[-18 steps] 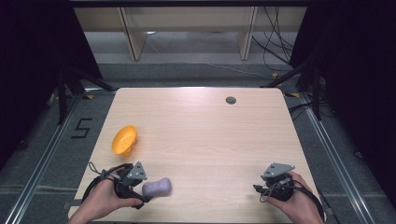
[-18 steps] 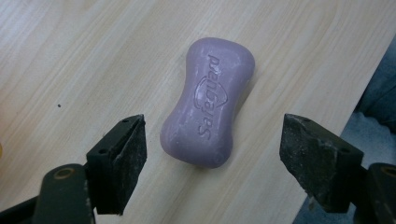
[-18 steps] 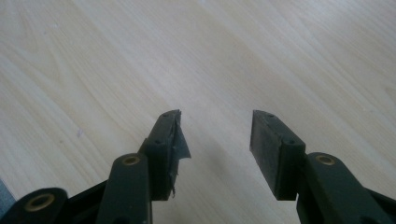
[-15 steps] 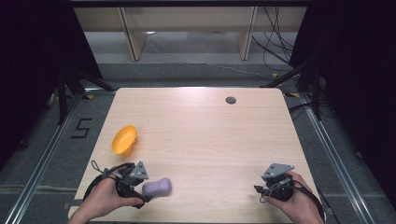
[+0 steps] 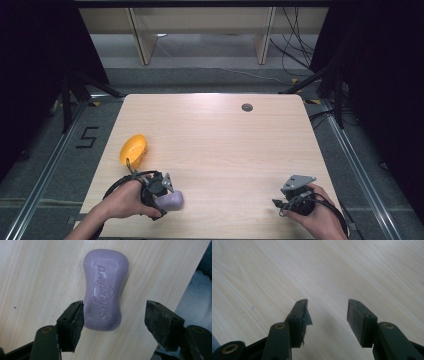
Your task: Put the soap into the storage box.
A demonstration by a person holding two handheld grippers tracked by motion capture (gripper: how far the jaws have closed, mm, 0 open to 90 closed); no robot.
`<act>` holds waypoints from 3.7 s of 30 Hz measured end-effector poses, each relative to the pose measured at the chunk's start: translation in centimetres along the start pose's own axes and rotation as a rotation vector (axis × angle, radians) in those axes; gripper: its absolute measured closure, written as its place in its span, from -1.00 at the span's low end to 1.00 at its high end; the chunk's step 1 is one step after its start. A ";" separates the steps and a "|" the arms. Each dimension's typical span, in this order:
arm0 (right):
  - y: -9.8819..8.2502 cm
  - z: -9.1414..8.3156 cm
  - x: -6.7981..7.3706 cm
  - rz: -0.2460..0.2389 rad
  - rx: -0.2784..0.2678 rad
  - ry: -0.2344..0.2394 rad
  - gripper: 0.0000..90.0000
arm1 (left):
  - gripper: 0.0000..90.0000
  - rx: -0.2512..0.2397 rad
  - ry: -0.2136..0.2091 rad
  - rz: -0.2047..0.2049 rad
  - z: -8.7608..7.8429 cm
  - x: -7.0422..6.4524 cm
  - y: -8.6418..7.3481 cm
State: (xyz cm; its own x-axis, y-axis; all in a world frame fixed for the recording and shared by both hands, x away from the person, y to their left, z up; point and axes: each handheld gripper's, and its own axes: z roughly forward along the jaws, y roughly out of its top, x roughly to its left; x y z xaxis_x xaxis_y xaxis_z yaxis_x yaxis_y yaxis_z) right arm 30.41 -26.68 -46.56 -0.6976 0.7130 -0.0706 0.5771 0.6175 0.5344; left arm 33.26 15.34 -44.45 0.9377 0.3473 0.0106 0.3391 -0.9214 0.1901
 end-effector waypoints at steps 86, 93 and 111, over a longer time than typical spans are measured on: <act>-0.2 0.4 0.0 0.019 -0.018 0.009 0.09 | 0.09 -0.045 0.047 -0.567 -0.7 3.3 1.3; -0.1 0.2 -0.1 0.013 -0.006 0.017 0.08 | 0.09 -0.054 0.061 -0.587 -1.6 4.2 1.0; -0.1 0.0 0.0 0.059 -0.008 0.027 0.05 | 0.09 -0.068 0.093 -0.645 -2.8 6.5 -0.4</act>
State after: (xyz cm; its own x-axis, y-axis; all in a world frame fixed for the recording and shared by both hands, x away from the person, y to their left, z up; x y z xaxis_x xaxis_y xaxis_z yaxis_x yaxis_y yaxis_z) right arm 30.34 -26.78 -46.59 -0.6735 0.7390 -0.0157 0.6145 0.5715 0.5438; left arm 38.99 18.49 -41.71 0.5359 0.8432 -0.0420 0.8232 -0.5108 0.2479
